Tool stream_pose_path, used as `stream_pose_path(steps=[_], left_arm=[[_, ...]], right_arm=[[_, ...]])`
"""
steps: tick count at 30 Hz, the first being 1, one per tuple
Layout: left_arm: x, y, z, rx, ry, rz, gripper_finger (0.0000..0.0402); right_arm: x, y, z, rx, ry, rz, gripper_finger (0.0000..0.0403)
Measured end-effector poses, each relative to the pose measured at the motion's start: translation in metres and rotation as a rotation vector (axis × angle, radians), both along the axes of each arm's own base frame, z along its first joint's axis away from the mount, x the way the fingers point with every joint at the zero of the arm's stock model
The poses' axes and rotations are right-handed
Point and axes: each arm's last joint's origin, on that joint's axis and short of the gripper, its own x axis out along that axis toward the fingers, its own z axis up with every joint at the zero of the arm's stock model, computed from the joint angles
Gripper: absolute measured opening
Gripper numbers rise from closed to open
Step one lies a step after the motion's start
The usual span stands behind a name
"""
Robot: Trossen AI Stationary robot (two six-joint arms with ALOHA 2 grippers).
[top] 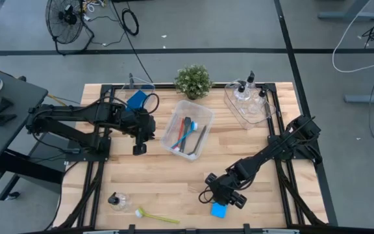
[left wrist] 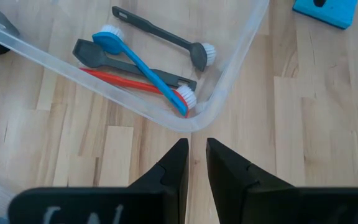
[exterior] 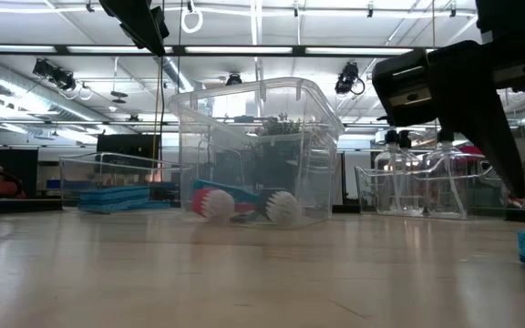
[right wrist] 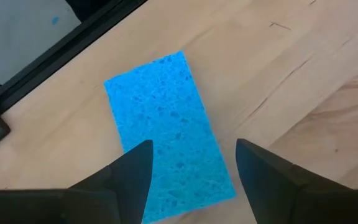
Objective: Pick & Place Kitchen Sink Supplies
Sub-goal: Put the blue sponge in the left transparent bin
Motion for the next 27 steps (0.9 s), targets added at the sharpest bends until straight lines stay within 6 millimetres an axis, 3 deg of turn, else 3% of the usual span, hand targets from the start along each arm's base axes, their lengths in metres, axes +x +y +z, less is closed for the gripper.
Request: stream_pose_path(steps=[27], left_arm=[[0.000,0.000,0.000,0.001,0.000,0.000,0.0062]], right_arm=[[0.014,0.003,-0.026,0.035,-0.038,0.098,0.0231]])
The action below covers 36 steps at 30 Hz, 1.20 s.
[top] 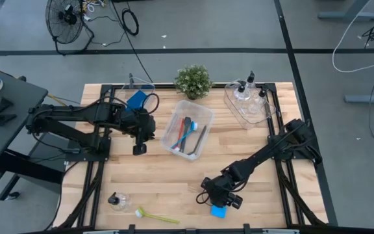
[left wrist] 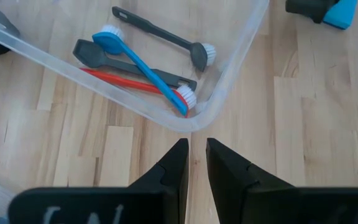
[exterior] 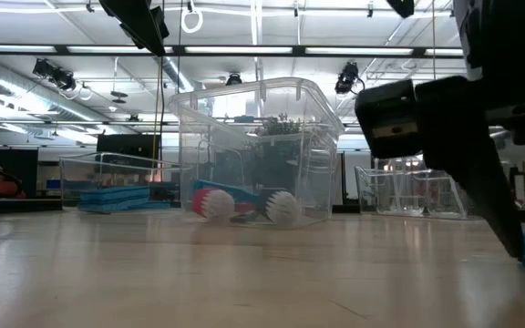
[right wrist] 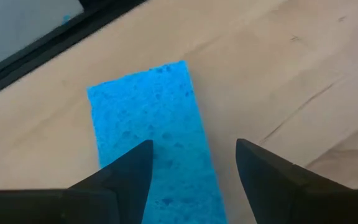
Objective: Pick & Place Kitchen Sink Supplies
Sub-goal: Put the blue sponge in the left transparent bin
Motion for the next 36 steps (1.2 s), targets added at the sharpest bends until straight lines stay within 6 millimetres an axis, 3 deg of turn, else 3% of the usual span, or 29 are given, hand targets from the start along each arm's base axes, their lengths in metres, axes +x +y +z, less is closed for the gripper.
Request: stream_pose_path(steps=[10,25,31,36], left_arm=[[-0.0004,0.0000,-0.0002,0.000,0.004,0.000,0.0062],[-0.0004,-0.0001,-0.0003,0.000,0.005,0.000,0.0062],[-0.0004,0.0000,-0.0003,-0.001,0.005,0.001,0.0062],[-0.0004,0.0000,-0.0003,-0.001,0.005,0.001,0.0062]], right_arm=[[0.0012,0.0015,-0.0078,0.012,0.018,0.022,0.0217],[0.0013,0.0014,-0.0077,0.003,-0.003,0.053,0.0050],[0.0017,0.0017,-0.0075,0.006,-0.007,0.051,0.0008],[0.0018,0.0016,-0.0074,0.006,-0.007,0.050,0.0003]])
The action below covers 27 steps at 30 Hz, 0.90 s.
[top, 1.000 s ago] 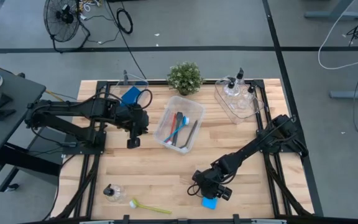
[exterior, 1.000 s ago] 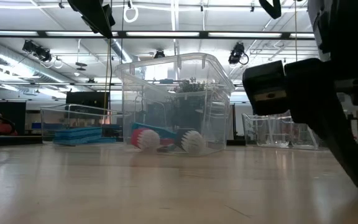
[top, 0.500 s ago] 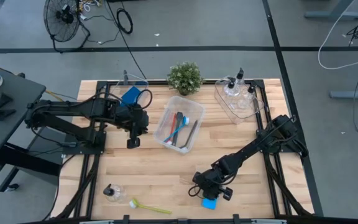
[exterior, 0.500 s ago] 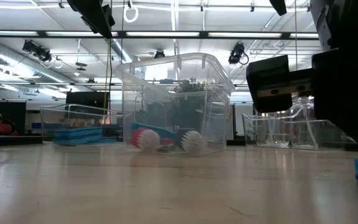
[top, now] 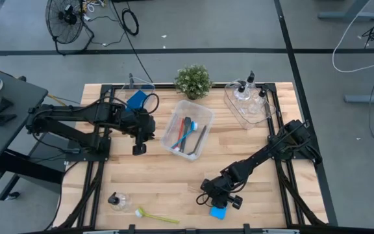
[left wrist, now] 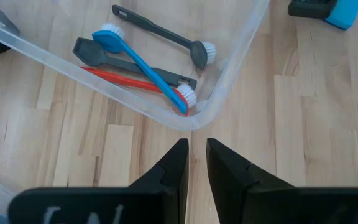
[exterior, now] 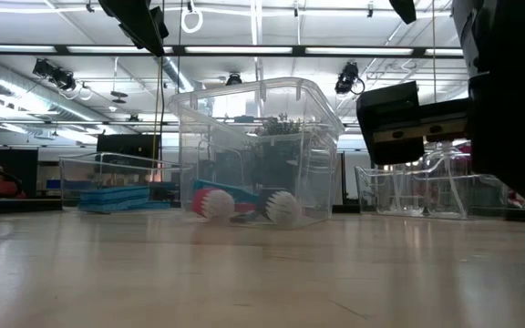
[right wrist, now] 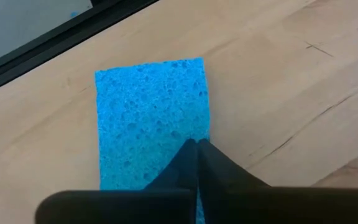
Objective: Pick & Place Kitchen Sink Supplies
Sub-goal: Put the blue sponge in the left transparent bin
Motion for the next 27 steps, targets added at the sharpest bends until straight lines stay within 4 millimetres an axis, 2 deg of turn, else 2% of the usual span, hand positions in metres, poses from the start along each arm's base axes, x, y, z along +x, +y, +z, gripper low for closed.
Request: stream_pose_path(steps=[5,13,18,27], left_arm=[[0.000,0.000,0.000,0.000,0.000,0.000,0.0062],[0.000,0.000,0.000,-0.001,-0.001,0.000,0.0062],[0.000,0.000,0.000,-0.001,-0.002,0.000,0.0062],[0.005,0.000,0.004,-0.002,-0.067,0.000,0.0062]], right_arm=[[-0.001,-0.001,0.004,-0.005,0.005,-0.031,0.0002],[-0.006,-0.007,0.026,-0.016,-0.021,-0.061,0.0002],[-0.014,-0.014,0.047,-0.040,-0.022,-0.098,0.0001],[-0.027,-0.037,0.098,-0.022,-0.087,-0.360,0.0001]])
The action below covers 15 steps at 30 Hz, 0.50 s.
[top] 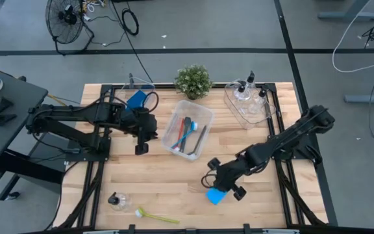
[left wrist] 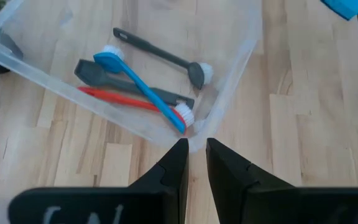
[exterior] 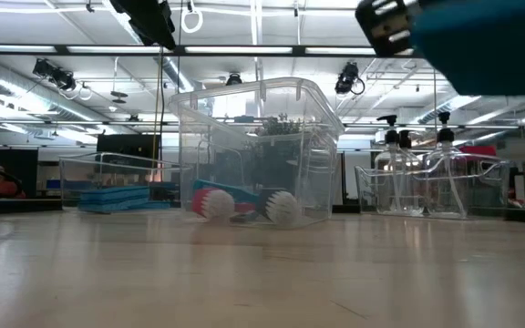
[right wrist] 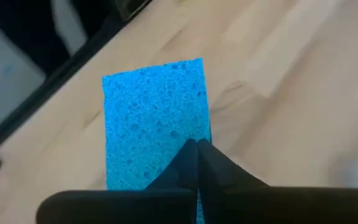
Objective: Pick & Place Kitchen Sink Supplies
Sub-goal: Put the blue sponge in the left transparent bin
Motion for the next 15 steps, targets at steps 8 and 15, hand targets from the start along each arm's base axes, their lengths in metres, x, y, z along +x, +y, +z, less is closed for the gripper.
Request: stream_pose_path(steps=[8,15], left_arm=[[0.005,0.000,0.005,-0.002,-0.075,0.000,0.0062],[0.008,0.001,0.017,0.026,-0.204,0.012,0.0062]], right_arm=[[-0.007,-0.030,0.039,0.027,-0.125,-0.286,0.0001],[-0.012,-0.055,0.065,-0.018,-0.278,-0.502,0.0001]])
